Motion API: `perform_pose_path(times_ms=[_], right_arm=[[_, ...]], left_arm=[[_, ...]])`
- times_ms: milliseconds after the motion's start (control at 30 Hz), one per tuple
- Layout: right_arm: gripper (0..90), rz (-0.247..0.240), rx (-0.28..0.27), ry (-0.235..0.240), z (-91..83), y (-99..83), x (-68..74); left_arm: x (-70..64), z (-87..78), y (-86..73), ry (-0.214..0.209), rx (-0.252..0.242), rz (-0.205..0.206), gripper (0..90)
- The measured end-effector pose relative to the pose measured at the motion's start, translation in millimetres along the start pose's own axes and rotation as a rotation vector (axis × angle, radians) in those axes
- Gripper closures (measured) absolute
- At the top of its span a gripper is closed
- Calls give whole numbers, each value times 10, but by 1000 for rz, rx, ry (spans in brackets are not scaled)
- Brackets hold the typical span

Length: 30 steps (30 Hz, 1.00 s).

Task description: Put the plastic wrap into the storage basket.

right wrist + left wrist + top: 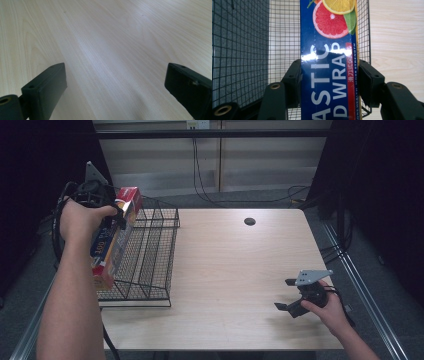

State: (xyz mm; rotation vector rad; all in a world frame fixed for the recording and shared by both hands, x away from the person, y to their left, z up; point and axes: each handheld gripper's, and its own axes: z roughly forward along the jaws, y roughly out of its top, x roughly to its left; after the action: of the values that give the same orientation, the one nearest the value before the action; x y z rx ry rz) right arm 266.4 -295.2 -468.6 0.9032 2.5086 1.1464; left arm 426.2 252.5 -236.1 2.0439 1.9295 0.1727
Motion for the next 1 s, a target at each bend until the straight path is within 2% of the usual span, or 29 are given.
perform_pose_path(times_ms=[67,100,133,200,233,333,367,467,500,533,567,600,633,767,867,900,1000], right_arm=[[37,-1,0,-2,0,-1,-2],[37,-1,0,-2,1,-1,-3],[37,0,1,-1,1,-2,-4],[37,0,2,2,3,-3,-3],[37,1,2,2,4,-3,-2],[37,-2,2,-4,3,-3,-3],[37,-1,2,-5,2,-3,-2],[37,-3,4,-4,4,-5,-2],[37,-4,3,-3,6,-5,-3],[37,-4,4,-2,6,-5,-4],[37,-3,4,-1,6,-5,-4],[37,-3,3,-2,7,-5,-3],[37,-3,4,0,6,-5,-4],[37,-2,6,4,11,-6,-2],[37,-3,7,5,15,-6,-1],[37,-4,8,5,15,-7,-1],[37,-3,6,3,12,-7,0]], left_arm=[[19,18,-6,12,-2,-19,452],[42,22,-5,20,1,-6,452],[42,33,-12,13,-3,-25,452],[58,39,-15,21,-8,-24,451],[76,52,-22,14,-9,-45,451],[112,64,-24,36,-4,-40,451],[111,73,-27,32,-7,-58,452],[136,91,-33,32,-7,-64,451],[154,93,-34,38,-6,-54,451],[158,98,-36,48,-4,-56,451],[159,110,-39,34,-4,-67,451],[172,115,-39,43,-4,-63,451],[172,127,-42,39,-5,-77,450],[208,153,-44,49,2,-68,449],[212,191,-49,44,-1,-94,449],[226,193,-48,51,6,-80,449],[235,229,-51,61,2,-85,448]])
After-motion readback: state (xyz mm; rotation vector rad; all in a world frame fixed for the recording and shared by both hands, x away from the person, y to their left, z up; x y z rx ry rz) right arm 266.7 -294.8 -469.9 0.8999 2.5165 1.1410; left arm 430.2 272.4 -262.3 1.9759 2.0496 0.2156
